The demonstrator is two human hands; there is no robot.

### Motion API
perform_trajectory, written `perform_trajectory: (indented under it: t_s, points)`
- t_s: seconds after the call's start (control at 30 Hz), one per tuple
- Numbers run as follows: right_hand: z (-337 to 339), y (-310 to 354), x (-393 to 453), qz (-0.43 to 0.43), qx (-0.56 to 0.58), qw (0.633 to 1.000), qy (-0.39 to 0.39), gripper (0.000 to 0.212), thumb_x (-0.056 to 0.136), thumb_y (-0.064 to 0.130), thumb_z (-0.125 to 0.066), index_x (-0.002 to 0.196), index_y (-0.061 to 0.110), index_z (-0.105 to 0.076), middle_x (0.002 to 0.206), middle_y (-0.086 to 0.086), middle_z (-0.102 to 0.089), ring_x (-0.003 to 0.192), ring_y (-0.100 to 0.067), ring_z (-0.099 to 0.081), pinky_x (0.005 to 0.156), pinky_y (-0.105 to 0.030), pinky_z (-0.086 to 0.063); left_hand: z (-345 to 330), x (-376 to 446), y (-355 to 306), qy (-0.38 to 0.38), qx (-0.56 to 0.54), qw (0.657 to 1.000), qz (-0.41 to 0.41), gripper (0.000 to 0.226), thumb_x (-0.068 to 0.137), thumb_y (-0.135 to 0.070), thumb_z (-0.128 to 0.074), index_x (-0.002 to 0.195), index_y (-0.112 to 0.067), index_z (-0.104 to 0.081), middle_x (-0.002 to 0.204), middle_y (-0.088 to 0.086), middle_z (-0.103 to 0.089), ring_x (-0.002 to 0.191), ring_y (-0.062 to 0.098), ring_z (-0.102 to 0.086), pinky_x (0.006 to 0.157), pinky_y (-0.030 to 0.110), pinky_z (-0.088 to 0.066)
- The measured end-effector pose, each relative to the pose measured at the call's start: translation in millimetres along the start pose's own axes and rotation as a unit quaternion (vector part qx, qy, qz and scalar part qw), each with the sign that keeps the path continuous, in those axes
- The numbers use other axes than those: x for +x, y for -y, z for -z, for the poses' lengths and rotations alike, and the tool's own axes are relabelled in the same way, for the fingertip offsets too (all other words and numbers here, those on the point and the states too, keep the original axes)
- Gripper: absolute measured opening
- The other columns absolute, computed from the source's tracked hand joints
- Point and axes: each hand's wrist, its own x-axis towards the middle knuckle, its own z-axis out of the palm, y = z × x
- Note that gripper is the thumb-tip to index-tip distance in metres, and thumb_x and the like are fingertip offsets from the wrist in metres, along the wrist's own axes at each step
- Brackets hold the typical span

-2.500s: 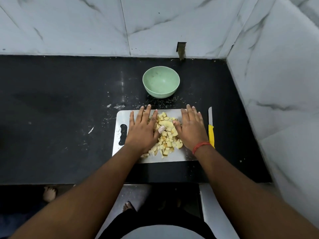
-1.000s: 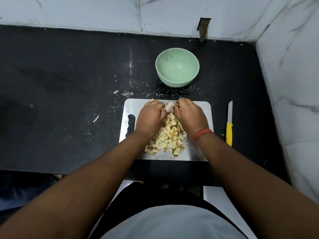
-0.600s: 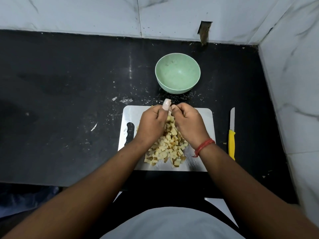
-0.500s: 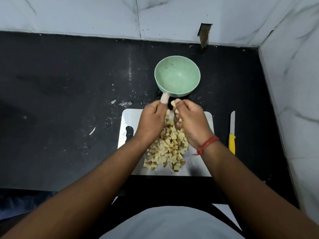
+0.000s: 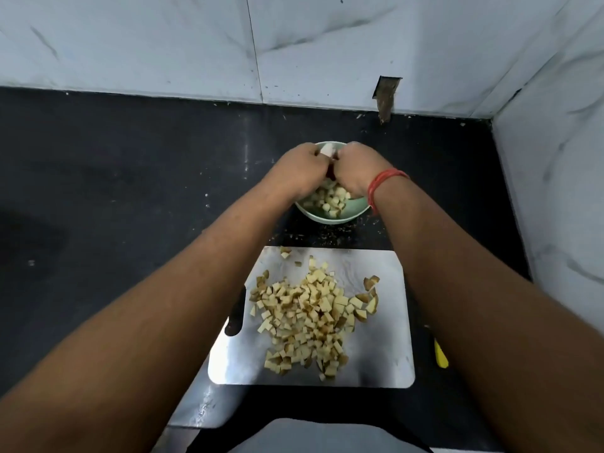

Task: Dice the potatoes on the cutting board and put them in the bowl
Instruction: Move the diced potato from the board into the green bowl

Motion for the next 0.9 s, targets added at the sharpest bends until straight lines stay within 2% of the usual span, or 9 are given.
perform_trajectory:
  t_s: [0.1, 0.17, 0.23, 0.33, 0.4, 0.5, 0.6, 0.73, 0.9]
  points:
    - [1, 0, -2, -0.002, 0.066, 0.996, -0.057, 0.019, 0.092, 0.018, -0.049, 0.091, 0.011, -0.066, 0.086, -0.007, -0.067, 0.067, -0.018, -0.058, 0.049, -0.025, -0.036, 2, 2, 1, 0.002, -0.051, 0.999, 0.010, 0.022, 0.103, -0.031, -0.046, 0.093, -0.019, -0.062, 0.089, -0.002, -0.066, 0.082, 0.015, -0.061, 0.064, 0.032, -0.042]
    - [-2, 0, -5, 0.016, 0.105, 0.990, -0.088, 0.021, 0.094, 0.020, -0.048, 0.084, 0.011, -0.065, 0.081, -0.006, -0.065, 0.069, -0.018, -0.060, 0.053, -0.026, -0.039, 1, 2, 4, 0.008, -0.110, 0.994, 0.009, 0.030, 0.102, -0.041, -0.046, 0.097, -0.019, -0.066, 0.094, 0.001, -0.071, 0.091, 0.019, -0.068, 0.080, 0.040, -0.055]
    - [-8, -2, -9, 0.029, 0.173, 0.976, -0.132, 0.023, 0.095, 0.021, -0.048, 0.084, 0.008, -0.064, 0.081, -0.006, -0.066, 0.074, -0.021, -0.062, 0.059, -0.030, -0.045, 0, 1, 9, 0.008, -0.172, 0.985, 0.009, 0.039, 0.095, -0.053, -0.047, 0.102, -0.021, -0.068, 0.100, 0.002, -0.075, 0.099, 0.020, -0.071, 0.095, 0.049, -0.056]
    - [-18, -3, -11, 0.026, 0.272, 0.948, -0.161, 0.022, 0.095, 0.023, -0.051, 0.087, 0.009, -0.066, 0.084, -0.004, -0.068, 0.080, -0.019, -0.063, 0.064, -0.027, -0.047, -3, 4, 20, -0.008, -0.238, 0.971, 0.012, 0.043, 0.085, -0.057, -0.049, 0.104, -0.023, -0.068, 0.106, 0.000, -0.076, 0.104, 0.019, -0.071, 0.101, 0.051, -0.054]
    - [-22, -4, -13, 0.030, 0.312, 0.931, -0.185, 0.020, 0.097, 0.023, -0.051, 0.085, 0.014, -0.065, 0.081, 0.003, -0.067, 0.078, -0.014, -0.063, 0.061, -0.021, -0.045, -5, 0, 23, -0.024, -0.263, 0.964, -0.005, 0.042, 0.089, -0.058, -0.050, 0.105, -0.023, -0.069, 0.108, -0.001, -0.076, 0.107, 0.017, -0.071, 0.103, 0.049, -0.054]
    - [-21, 1, -34, 0.085, 0.360, 0.890, -0.266, 0.020, 0.098, 0.022, -0.051, 0.086, 0.017, -0.065, 0.080, 0.007, -0.067, 0.079, -0.009, -0.063, 0.070, -0.024, -0.050, -7, -26, 24, -0.081, -0.301, 0.946, -0.085, 0.034, 0.103, -0.049, -0.050, 0.106, -0.022, -0.071, 0.108, -0.004, -0.075, 0.106, 0.011, -0.070, 0.101, 0.041, -0.055]
    - [-33, -2, -75, 0.174, 0.304, 0.879, -0.323, 0.018, 0.099, 0.020, -0.052, 0.089, 0.012, -0.065, 0.085, 0.002, -0.066, 0.082, -0.013, -0.062, 0.074, -0.027, -0.050, -13, -60, 44, -0.157, -0.266, 0.937, -0.159, 0.024, 0.108, -0.029, -0.051, 0.101, -0.016, -0.071, 0.097, -0.005, -0.073, 0.094, 0.009, -0.069, 0.089, 0.033, -0.057]
    - [-67, -6, -118, 0.284, 0.234, 0.882, -0.295, 0.013, 0.097, 0.009, -0.055, 0.091, 0.006, -0.066, 0.088, -0.001, -0.066, 0.082, -0.014, -0.059, 0.074, -0.025, -0.046, -32, -86, 91, -0.169, -0.214, 0.951, -0.149, 0.023, 0.108, -0.028, -0.053, 0.098, -0.016, -0.070, 0.089, -0.006, -0.072, 0.086, 0.011, -0.068, 0.078, 0.035, -0.058]
    - [-114, 0, -112, 0.257, 0.177, 0.936, -0.163, 0.016, 0.096, 0.013, -0.051, 0.103, 0.013, -0.066, 0.102, 0.002, -0.064, 0.095, -0.012, -0.058, 0.086, -0.034, -0.049, -46, -96, 134, -0.197, -0.203, 0.956, -0.073, 0.028, 0.107, -0.038, -0.049, 0.095, -0.020, -0.067, 0.090, -0.005, -0.070, 0.086, 0.017, -0.067, 0.078, 0.048, -0.056]
